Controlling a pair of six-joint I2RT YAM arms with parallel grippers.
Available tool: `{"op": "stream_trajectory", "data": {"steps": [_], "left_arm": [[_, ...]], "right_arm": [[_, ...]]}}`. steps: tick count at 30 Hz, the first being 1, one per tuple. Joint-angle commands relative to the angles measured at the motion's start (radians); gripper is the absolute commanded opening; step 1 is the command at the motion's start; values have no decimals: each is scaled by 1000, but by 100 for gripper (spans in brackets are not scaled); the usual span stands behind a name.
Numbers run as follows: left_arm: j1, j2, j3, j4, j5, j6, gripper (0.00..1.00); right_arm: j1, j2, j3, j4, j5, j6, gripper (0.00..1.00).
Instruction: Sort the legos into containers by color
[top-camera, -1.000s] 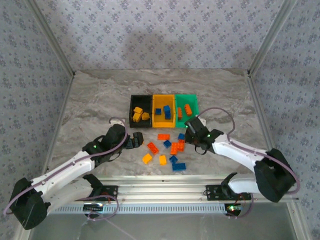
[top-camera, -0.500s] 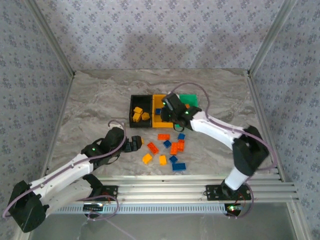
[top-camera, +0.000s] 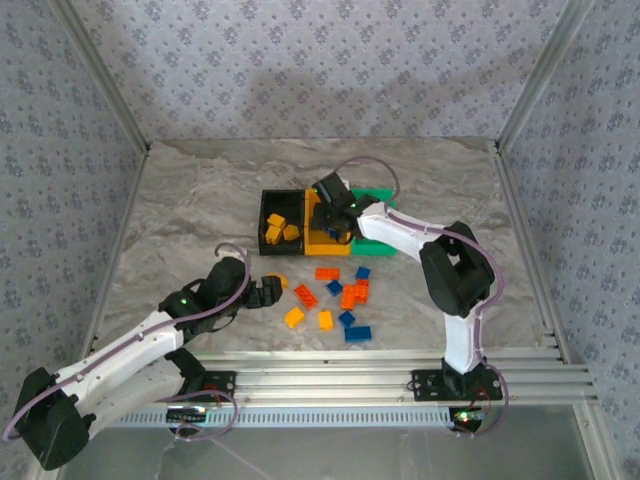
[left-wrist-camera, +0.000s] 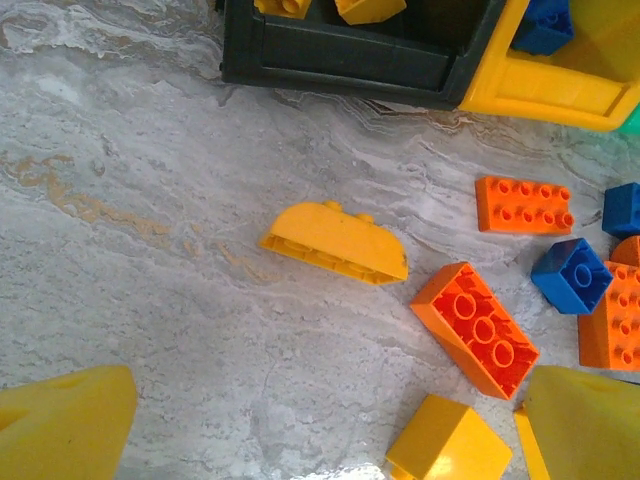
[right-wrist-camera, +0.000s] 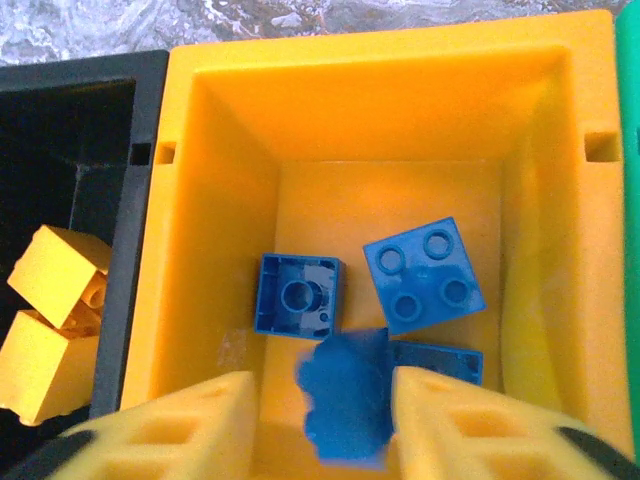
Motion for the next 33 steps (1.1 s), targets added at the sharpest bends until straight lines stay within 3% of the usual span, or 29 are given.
{"op": "stream_trajectory", "data": {"steps": [1, 4, 9, 16, 24, 33], "left_arm": [[-4, 16, 15, -22, 25, 28, 100], [-4, 30, 23, -23, 38, 32, 100], [-17, 59, 39, -13, 97, 60, 100], [-138, 207, 101, -61, 110, 124, 99], [-271, 382, 164, -111, 60, 136, 84], [-310, 558, 216, -70, 56, 150, 72]], "right_arm": [[1, -44, 24, 5, 2, -10, 57], [3, -97, -15, 30, -1, 2, 66], [16, -232, -145, 85, -17, 45, 71], [47, -398, -354, 106, 9, 82, 73], [41, -525, -486, 112, 34, 116, 75], [25, -615, -532, 107, 52, 125, 76]]}}
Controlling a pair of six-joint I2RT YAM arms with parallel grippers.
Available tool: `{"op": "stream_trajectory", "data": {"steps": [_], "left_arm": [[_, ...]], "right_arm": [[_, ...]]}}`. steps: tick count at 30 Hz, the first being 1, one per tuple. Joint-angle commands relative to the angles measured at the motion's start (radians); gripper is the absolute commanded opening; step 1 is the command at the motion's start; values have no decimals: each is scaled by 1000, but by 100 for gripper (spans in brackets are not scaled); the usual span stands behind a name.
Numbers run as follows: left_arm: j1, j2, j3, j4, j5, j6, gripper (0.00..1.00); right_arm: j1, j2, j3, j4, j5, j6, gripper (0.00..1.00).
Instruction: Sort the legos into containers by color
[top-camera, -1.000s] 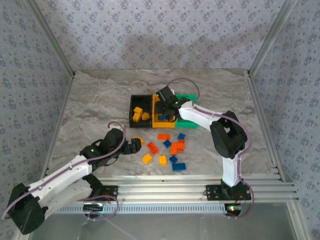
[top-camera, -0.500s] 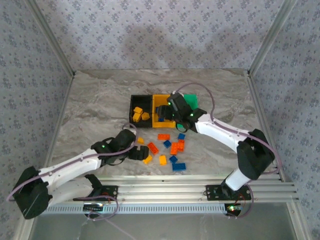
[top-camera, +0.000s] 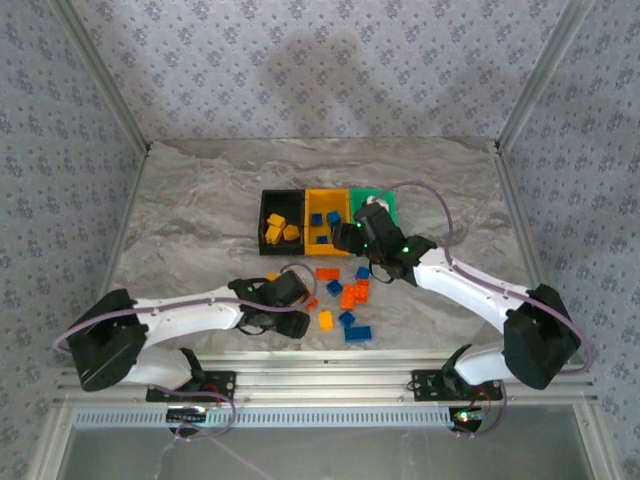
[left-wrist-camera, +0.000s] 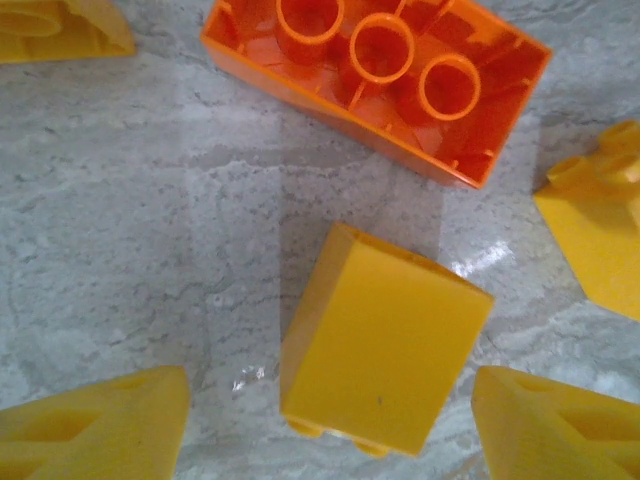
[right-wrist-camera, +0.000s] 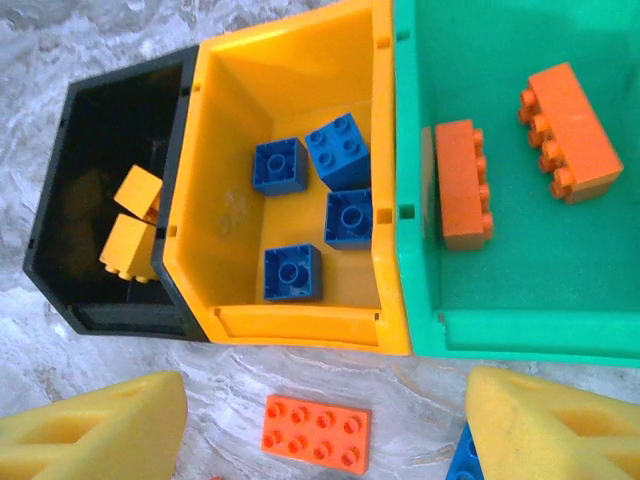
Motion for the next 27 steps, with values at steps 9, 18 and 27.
{"op": "stream_trajectory", "data": {"steps": [9, 18, 27], "left_arm": [[-11, 142, 90, 30, -24, 58, 53], [-11, 48, 82, -35, -69, 29, 33], [157, -180, 182, -92, -211, 35, 34]], "right_arm": [[-14, -89, -47, -17, 42, 20, 76], [-25, -118, -65, -15, 40, 28, 76], [-29, -120, -97, -4, 37, 44, 77]]}}
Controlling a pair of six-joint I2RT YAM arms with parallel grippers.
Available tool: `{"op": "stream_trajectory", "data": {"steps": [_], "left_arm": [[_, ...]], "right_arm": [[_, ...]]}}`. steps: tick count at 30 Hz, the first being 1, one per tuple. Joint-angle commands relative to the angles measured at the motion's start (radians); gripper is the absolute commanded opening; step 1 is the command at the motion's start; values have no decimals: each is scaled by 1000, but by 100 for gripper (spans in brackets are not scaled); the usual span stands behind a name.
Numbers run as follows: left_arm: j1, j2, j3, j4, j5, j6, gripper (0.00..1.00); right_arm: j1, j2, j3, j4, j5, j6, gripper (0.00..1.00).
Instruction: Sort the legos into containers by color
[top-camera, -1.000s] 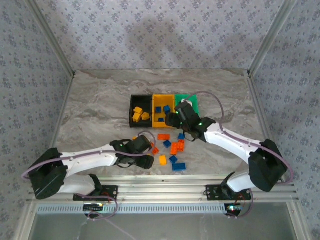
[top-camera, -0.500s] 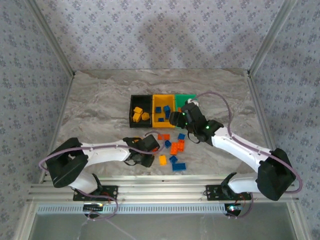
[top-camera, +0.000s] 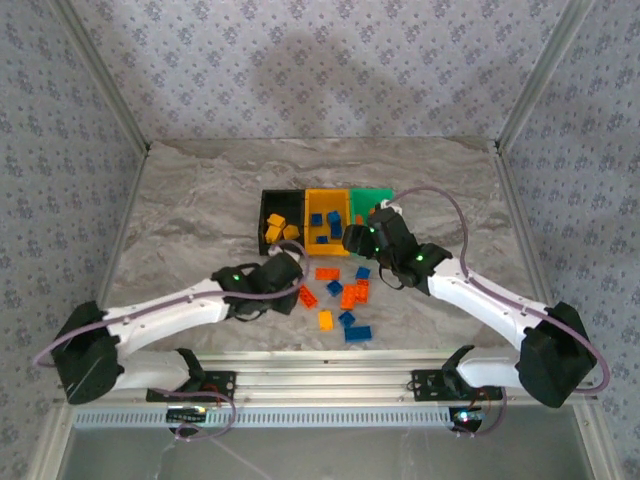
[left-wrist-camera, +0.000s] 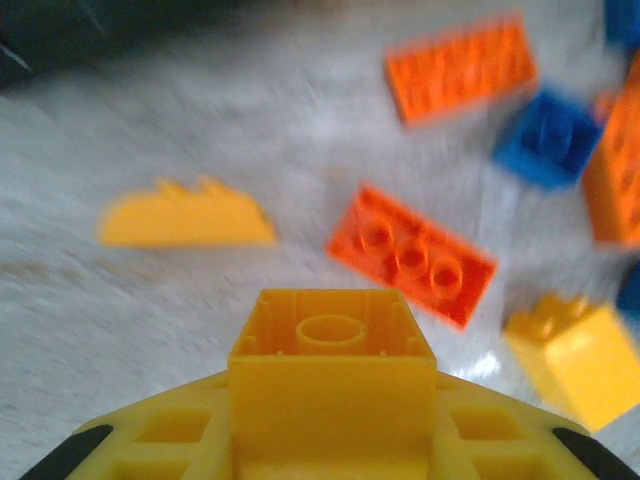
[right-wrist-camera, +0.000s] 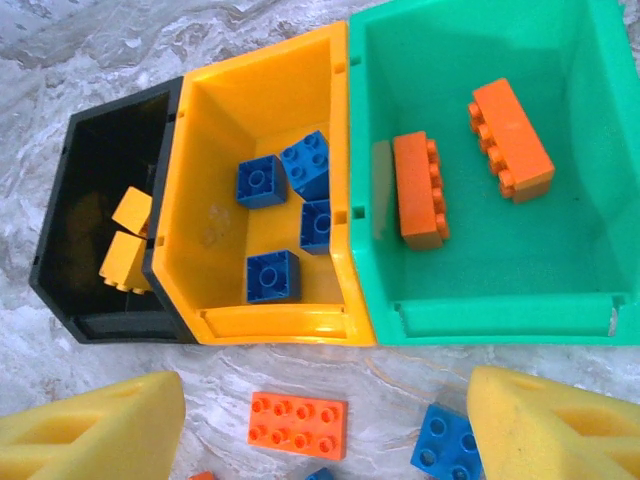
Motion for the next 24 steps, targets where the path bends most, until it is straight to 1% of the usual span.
{"op": "stream_trajectory", "data": {"steps": [1, 4, 8, 12, 16, 18, 20, 21, 24], "left_arm": [[97, -30, 64, 13, -27, 9, 34], [175, 26, 127, 88, 6, 40, 34], [250, 189, 239, 142, 8, 57, 32], [303, 349, 346, 162, -18, 61, 30], [348, 437, 398, 197, -23, 47, 30], [363, 490, 437, 188, -29, 44, 30], [369, 535, 475, 173, -31, 43, 34], [369, 554, 493, 166, -31, 40, 37], [367, 568, 511, 173, -15, 30, 53]], "right_arm": [[-8, -15, -21, -7, 22, 27, 77], [-11, -15, -31, -15, 21, 32, 77], [-13, -26, -47, -19, 6, 39, 77], [-14, -47, -58, -40, 5, 38, 77], [-11, -70, -79, -45, -12, 38, 77], [-8, -75, -93, -47, -29, 38, 77], [-3, -78, -105, -51, -33, 42, 77], [-2, -81, -115, -52, -38, 48, 77], [-1, -84, -141, -46, -50, 60, 77]]}}
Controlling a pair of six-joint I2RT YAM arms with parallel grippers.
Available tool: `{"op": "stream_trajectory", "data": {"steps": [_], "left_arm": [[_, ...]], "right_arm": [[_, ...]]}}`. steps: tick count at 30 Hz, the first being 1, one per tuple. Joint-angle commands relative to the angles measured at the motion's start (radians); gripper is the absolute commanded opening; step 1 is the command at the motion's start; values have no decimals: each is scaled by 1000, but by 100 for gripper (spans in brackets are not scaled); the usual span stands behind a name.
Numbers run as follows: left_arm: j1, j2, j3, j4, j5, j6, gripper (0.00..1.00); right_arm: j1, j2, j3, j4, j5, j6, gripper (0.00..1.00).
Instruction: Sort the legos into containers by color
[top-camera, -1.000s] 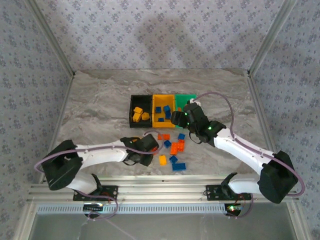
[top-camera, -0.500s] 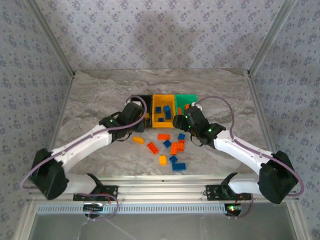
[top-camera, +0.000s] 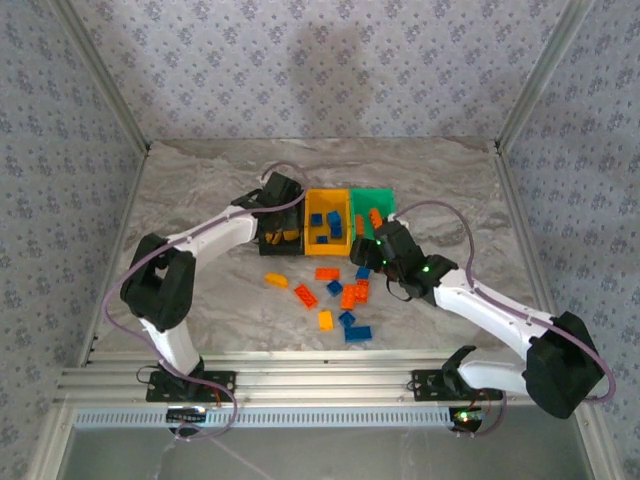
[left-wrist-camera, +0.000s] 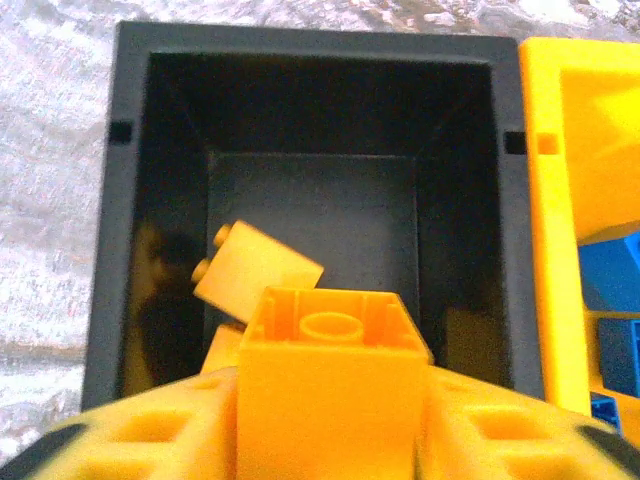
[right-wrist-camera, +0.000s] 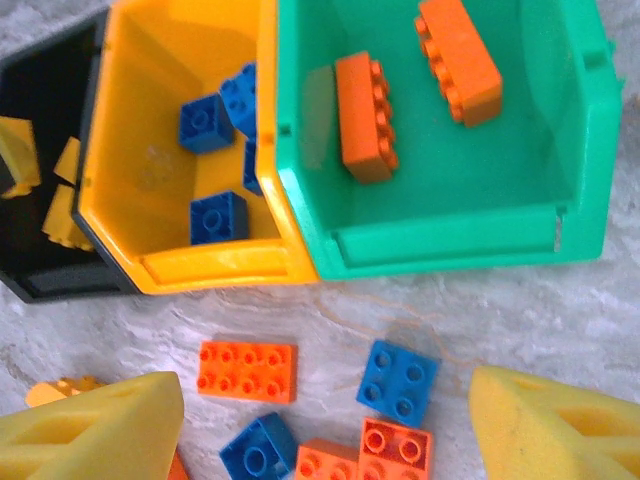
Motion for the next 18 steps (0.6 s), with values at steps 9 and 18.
{"op": "stream_trajectory", "data": {"steps": [9, 18], "left_arm": [[-45, -196, -6, 20, 37, -11, 93], [-181, -557, -298, 63, 35, -73, 100]], "right_arm": [[16, 26, -66, -20, -10, 64, 77], [70, 145, -62, -38, 9, 104, 69]]}}
